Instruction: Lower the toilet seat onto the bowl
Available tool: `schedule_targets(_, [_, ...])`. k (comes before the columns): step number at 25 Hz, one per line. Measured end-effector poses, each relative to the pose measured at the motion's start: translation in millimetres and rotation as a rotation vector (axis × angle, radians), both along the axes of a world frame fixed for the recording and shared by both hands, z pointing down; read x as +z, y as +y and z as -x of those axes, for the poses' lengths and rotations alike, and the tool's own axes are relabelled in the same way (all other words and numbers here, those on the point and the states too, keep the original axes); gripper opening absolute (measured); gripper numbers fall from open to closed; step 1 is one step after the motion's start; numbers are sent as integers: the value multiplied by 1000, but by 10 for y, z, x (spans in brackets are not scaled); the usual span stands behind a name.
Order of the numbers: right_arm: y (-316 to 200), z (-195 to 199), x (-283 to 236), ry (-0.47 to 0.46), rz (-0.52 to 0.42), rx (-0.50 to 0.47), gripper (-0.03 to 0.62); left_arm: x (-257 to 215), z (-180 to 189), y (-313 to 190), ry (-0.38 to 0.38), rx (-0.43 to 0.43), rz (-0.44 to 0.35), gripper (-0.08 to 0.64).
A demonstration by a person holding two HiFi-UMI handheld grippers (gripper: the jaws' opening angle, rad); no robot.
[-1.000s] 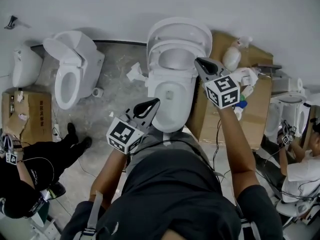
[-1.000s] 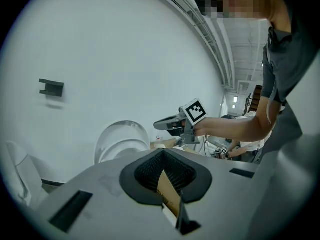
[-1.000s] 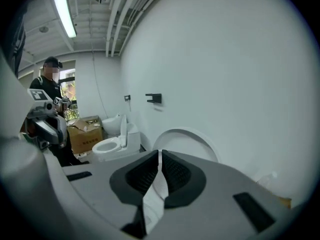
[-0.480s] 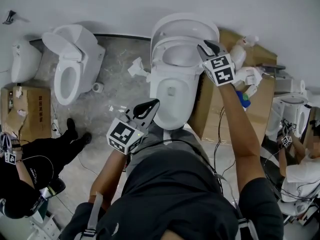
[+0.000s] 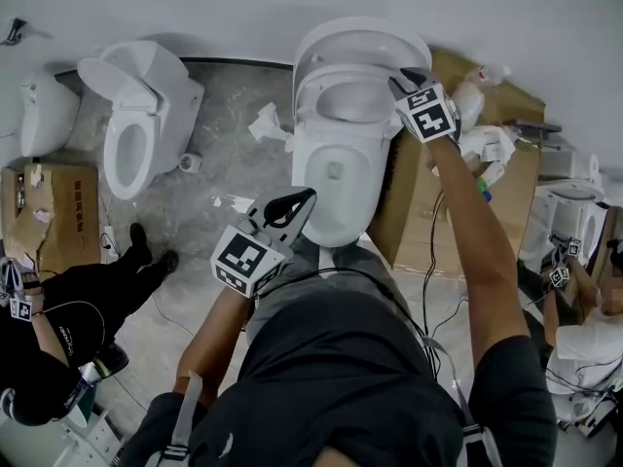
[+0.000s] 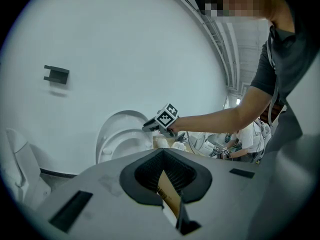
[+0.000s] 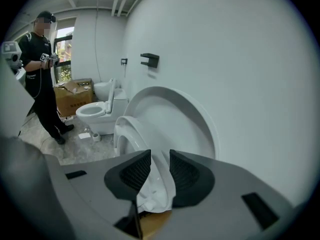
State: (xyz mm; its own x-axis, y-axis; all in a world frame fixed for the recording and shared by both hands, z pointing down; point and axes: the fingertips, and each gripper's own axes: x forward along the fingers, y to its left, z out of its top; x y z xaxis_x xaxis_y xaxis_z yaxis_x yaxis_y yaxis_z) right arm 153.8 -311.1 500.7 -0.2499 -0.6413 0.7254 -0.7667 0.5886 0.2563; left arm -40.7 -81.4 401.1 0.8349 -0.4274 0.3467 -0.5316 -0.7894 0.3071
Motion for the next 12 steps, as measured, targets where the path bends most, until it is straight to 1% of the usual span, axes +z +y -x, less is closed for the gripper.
schedule_targets(6, [-61,38,70,-42,14,-52,107,78,-28,-57,-3,10,11,5])
schedule_targets(7, [-40,46,70,-56,16,-59,95,89,-33,-67,-3,12,12,5])
schedule_targets(8, [-19,52,74,-68,15,-64,63,97,-40,-78,-1,13,15,5])
schedule_targets(12, [22,51,93,-65,2,-64,56,120,-89,-113,4,15,21,5])
